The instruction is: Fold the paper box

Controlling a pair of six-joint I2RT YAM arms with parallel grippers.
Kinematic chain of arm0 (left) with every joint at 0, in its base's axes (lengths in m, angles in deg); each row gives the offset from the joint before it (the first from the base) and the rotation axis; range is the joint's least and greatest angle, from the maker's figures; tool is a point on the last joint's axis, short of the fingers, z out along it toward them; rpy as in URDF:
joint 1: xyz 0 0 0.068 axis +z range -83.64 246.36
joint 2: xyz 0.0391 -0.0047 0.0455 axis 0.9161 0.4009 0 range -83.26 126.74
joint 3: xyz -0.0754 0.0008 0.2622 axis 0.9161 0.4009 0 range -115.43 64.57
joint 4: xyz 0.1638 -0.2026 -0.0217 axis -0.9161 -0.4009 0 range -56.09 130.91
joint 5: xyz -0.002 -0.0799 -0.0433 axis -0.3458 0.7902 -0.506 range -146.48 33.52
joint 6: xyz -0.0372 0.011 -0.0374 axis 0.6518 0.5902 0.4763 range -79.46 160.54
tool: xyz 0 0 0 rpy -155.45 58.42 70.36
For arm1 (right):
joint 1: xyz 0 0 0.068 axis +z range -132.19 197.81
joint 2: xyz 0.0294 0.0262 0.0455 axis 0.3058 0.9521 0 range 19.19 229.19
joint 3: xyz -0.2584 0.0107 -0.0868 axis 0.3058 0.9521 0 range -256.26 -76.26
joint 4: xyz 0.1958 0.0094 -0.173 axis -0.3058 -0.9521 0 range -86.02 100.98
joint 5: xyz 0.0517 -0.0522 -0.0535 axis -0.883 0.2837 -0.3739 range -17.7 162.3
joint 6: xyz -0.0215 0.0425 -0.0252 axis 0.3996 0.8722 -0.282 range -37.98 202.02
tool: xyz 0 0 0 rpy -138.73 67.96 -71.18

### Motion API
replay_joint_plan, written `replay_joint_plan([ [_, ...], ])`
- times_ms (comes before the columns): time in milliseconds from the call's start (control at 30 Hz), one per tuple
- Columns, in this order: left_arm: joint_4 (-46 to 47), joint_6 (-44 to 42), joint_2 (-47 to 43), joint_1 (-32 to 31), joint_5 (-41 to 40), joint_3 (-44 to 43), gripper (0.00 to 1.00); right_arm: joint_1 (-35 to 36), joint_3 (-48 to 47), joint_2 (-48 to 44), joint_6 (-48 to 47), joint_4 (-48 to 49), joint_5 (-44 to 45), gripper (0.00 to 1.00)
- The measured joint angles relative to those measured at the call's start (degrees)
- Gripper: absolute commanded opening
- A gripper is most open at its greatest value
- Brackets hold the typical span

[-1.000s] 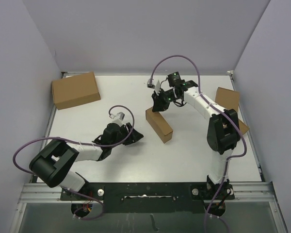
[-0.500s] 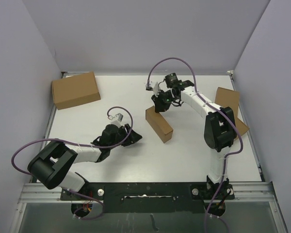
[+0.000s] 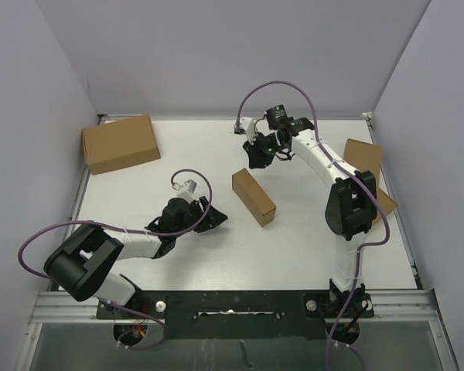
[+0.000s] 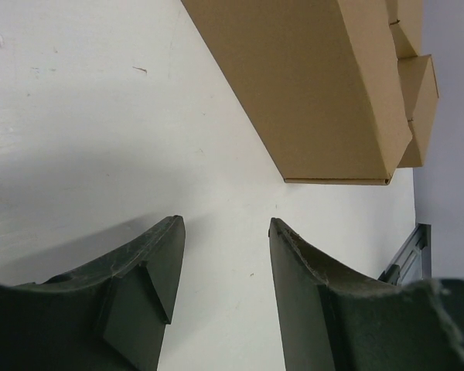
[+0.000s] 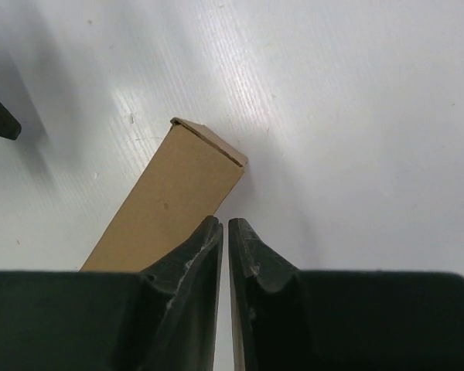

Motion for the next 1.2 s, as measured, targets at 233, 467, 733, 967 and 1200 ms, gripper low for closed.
replay_joint_plan([
  [233, 0.0, 0.4, 0.0, 0.0, 0.0, 0.0, 0.46, 1.2, -5.3, 0.1, 0.0, -0.5, 0.0, 0.12],
  [467, 0.2, 0.8, 0.0, 0.2, 0.0, 0.3, 0.47, 2.6, -7.3, 3.3, 0.0, -0.8, 0.9, 0.11],
  [733, 0.5, 0.9, 0.0, 0.8, 0.1, 1.1, 0.47, 2.7, -6.9, 7.1, -0.2, -0.6, 2.3, 0.1],
  [967, 0.5, 0.9, 0.0, 0.8, 0.2, 1.2, 0.47, 2.7, -6.5, 7.1, -0.9, -0.4, 2.2, 0.12],
  [1200, 0.7, 1.4, 0.0, 0.9, 0.7, 1.2, 0.5, 2.1, -7.8, 6.8, -0.2, -2.3, 0.2, 0.23],
])
